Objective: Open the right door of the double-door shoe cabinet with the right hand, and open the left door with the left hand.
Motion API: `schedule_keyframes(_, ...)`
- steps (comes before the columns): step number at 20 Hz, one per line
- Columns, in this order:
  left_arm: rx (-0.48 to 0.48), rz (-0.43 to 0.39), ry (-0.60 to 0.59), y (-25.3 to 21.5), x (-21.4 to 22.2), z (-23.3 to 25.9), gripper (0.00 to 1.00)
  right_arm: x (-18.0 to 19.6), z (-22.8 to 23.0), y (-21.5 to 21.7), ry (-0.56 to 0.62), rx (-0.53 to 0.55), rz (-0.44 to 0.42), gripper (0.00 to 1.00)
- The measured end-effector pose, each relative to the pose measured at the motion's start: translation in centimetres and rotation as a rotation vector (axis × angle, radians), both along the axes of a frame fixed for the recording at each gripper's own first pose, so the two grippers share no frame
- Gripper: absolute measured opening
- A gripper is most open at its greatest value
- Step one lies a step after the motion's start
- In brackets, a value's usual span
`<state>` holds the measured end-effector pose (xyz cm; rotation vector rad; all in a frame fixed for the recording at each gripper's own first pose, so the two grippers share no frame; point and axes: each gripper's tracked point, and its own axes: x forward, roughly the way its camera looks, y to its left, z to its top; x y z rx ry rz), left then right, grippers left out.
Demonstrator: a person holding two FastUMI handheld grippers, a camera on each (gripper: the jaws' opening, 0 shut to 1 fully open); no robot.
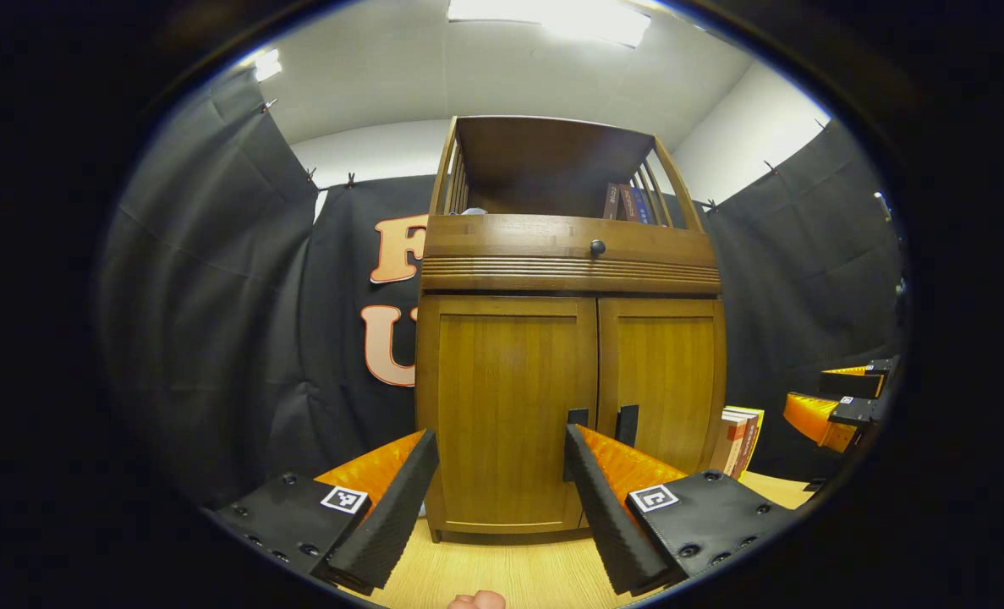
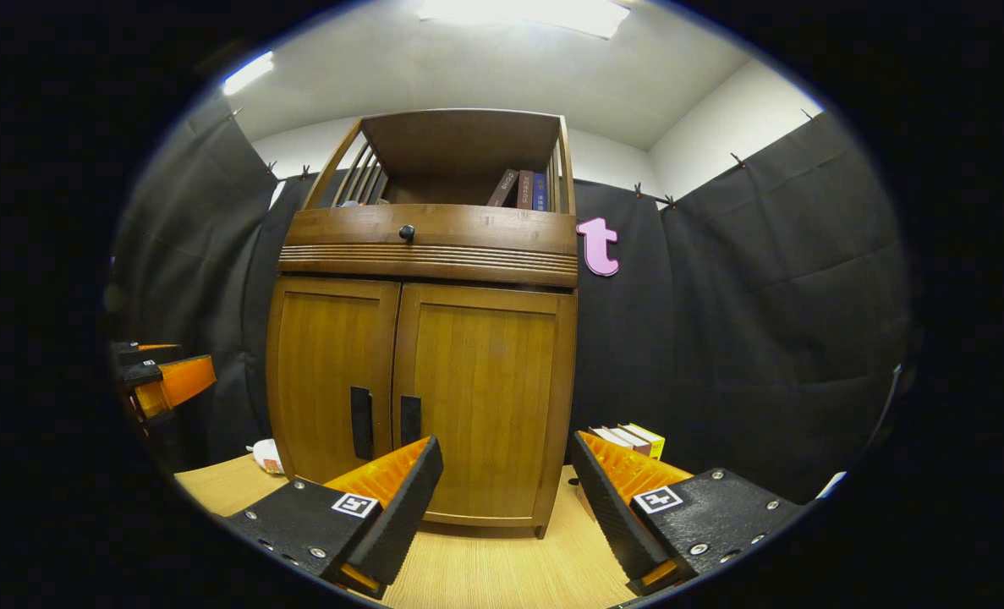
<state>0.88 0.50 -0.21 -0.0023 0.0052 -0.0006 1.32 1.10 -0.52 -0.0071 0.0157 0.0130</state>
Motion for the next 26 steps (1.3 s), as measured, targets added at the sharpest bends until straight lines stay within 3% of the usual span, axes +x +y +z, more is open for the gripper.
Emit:
schedule_keyframes(6,0.010,0.007,0.002,0.2,0.1,-0.5,0.94,0.7,-0.2,0.9,0.009,0.001,0.032,0.94)
schedule_keyframes(7,0.012,0.009,0.005,0.2,0.0,-0.6,0.99,1.0,-0.2,1.1,0.008,-0.002,0.041,0.94)
schedule_keyframes(8,0.010,0.011,0.011,0.1,0.0,-1.0,0.94,1.4,0.0,1.4,0.001,-0.004,0.050,0.94)
schedule_keyframes(9,0.005,0.009,0.014,0.1,-0.1,-1.1,0.99,1.8,0.2,1.7,-0.004,-0.006,0.061,0.94)
schedule_keyframes(10,0.001,0.010,0.015,0.1,-0.1,-1.1,0.94,2.3,0.2,1.9,-0.006,-0.008,0.069,0.94)
schedule_keyframes(12,0.001,0.014,0.013,0.3,0.0,-1.0,0.96,3.4,0.4,2.3,-0.009,-0.003,0.087,0.94)
schedule_keyframes(14,0.003,0.018,0.009,0.6,-0.2,-0.9,0.94,4.6,0.9,2.9,-0.018,0.008,0.109,0.94)
schedule_keyframes(15,0.005,0.021,0.008,0.7,-0.2,-0.9,0.99,5.4,1.2,3.3,-0.026,0.013,0.122,0.94)
schedule_keyframes(16,0.008,0.024,0.008,0.7,-0.2,-0.9,0.94,6.3,1.5,3.9,-0.028,0.017,0.135,0.94)
schedule_keyframes(17,0.010,0.026,0.009,0.8,-0.2,-0.9,0.96,7.1,1.5,4.3,-0.031,0.021,0.146,0.97)
schedule_keyframes(21,0.011,0.030,0.009,0.9,-0.3,-1.1,0.94,10.7,2.0,6.9,-0.054,0.036,0.189,0.94)
schedule_keyframes(25,-0.010,0.034,0.010,1.0,-0.9,-1.1,0.94,13.7,-0.5,9.6,-0.020,0.052,0.211,0.97)
schedule_keyframes(26,-0.009,0.031,0.010,0.9,-1.2,-1.1,0.96,14.3,-1.4,10.2,-0.006,0.048,0.215,0.94)
